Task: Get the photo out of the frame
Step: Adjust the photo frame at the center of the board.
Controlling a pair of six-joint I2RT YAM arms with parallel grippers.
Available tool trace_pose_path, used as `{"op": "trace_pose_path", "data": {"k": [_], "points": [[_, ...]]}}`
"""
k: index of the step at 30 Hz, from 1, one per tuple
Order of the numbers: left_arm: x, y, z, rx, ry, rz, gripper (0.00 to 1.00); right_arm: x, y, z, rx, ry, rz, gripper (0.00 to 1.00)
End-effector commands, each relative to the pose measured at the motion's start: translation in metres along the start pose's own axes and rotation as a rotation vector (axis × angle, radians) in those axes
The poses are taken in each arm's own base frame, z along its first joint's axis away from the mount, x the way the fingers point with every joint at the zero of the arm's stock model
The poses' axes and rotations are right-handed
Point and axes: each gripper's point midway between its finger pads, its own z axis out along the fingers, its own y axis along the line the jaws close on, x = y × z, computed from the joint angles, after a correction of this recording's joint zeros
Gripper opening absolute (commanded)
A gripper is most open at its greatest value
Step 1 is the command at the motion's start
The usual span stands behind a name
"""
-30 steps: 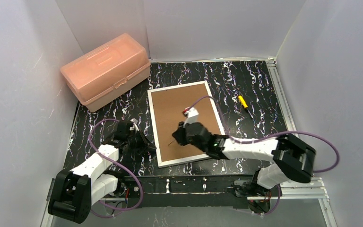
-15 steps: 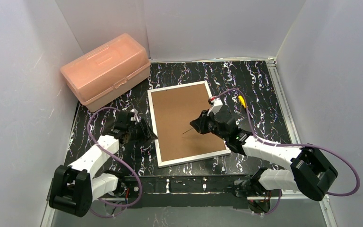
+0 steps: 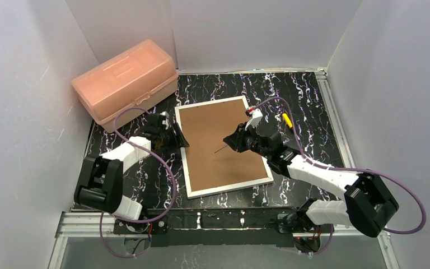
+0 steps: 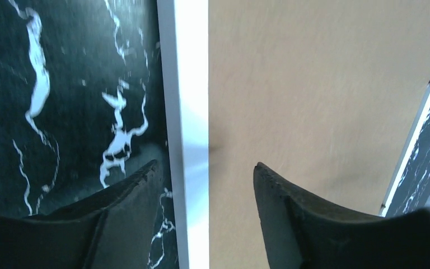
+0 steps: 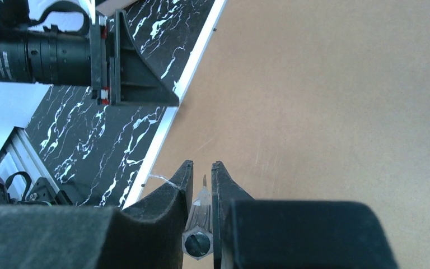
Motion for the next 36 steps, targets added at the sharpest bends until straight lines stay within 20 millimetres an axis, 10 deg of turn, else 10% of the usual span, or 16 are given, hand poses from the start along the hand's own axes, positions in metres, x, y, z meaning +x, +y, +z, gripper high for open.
{"op": "trace_pose_path", "data": {"k": [1, 11, 20, 36], "points": [[-0.032, -0.003, 0.006, -0.02, -0.067, 0.05, 0.55, -0.026, 0.01, 0.007, -0.051, -0.052, -0.006, 0.01], [-0.038, 0.002, 0.036, -0.04, -0.019, 0.035, 0.44, -0.036, -0.001, 0.02, -0.06, -0.053, 0.038, 0.01], [-0.031, -0.007, 0.048, 0.026, 0.054, 0.11, 0.0, -0.051, 0.0, 0.047, -0.105, -0.074, 0.076, 0.01], [0.028, -0.027, 0.061, 0.127, 0.192, 0.013, 0.0, -0.062, -0.037, 0.101, -0.067, -0.145, 0.137, 0.01]]}}
